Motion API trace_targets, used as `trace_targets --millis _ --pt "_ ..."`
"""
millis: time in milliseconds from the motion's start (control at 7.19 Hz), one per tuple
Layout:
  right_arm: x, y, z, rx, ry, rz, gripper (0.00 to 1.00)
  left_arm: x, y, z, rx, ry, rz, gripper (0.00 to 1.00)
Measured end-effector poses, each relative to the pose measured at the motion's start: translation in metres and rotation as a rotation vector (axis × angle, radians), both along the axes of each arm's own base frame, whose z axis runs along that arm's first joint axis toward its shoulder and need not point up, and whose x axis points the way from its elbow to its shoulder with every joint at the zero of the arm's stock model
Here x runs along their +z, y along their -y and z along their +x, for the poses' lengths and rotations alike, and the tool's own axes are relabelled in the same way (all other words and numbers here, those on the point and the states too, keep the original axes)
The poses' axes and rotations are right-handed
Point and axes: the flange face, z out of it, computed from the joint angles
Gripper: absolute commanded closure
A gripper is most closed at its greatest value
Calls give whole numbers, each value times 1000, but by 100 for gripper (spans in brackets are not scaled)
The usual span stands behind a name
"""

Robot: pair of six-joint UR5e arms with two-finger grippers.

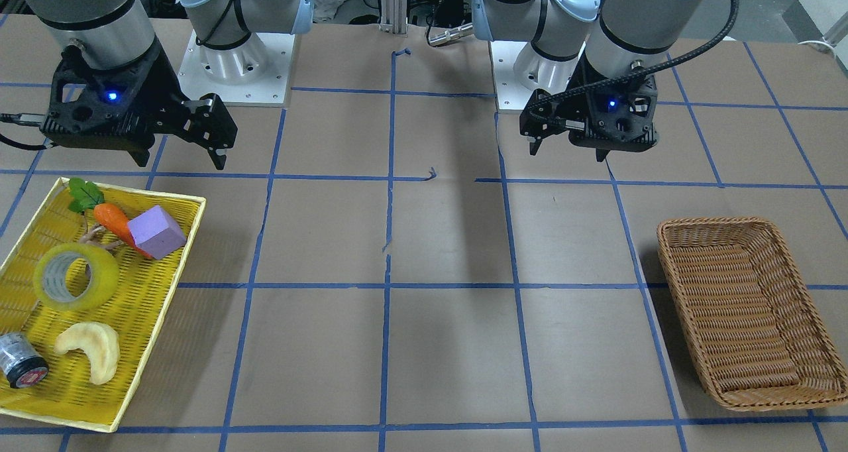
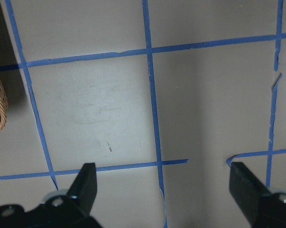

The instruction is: Transfer tape with both arms

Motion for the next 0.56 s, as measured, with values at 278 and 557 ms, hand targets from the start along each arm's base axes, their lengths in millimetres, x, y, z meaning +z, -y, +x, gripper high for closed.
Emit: trace_targets --millis 278,557 --pt "3 6 -13 -17 1 18 0 0 0 0 0 -1 0 0" --pt "5 23 -51 -3 5 60 0 0 0 0 -1 0 1 0"
